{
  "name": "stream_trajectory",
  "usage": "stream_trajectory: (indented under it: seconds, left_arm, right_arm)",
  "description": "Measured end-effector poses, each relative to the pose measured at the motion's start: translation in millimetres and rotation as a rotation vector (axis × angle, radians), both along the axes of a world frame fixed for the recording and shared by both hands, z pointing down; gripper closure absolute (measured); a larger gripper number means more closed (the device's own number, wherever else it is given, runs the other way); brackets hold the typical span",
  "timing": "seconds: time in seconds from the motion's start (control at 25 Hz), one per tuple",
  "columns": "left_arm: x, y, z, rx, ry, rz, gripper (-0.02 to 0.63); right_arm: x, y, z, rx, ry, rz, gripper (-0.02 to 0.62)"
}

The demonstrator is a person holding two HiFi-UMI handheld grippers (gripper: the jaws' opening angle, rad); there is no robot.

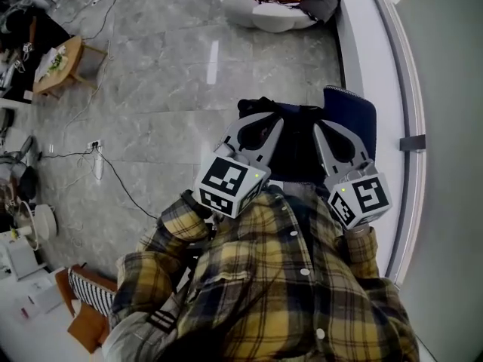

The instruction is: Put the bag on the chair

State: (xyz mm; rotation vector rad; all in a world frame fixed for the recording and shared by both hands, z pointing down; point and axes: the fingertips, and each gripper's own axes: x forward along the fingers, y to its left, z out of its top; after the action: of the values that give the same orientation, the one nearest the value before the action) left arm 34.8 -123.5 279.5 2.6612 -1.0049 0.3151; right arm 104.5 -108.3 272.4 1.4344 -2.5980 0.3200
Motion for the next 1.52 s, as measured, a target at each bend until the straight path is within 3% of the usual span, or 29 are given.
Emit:
stream_trajectory:
  seconds: [0.44,1.52]
  left_arm:
    - [-0.7,1.0,7.8,0.021,-0.02,0.07,0.586]
    - [3.4,10.9,14.1,0.032,-0.025,0.079,0.586]
  right_arm:
    - [9.0,-0.4,10.9,-0.007,-0.026,0.053,0.578]
    - [4.8,15.7,25.3,-0.039,-0.027,0.046,0.578]
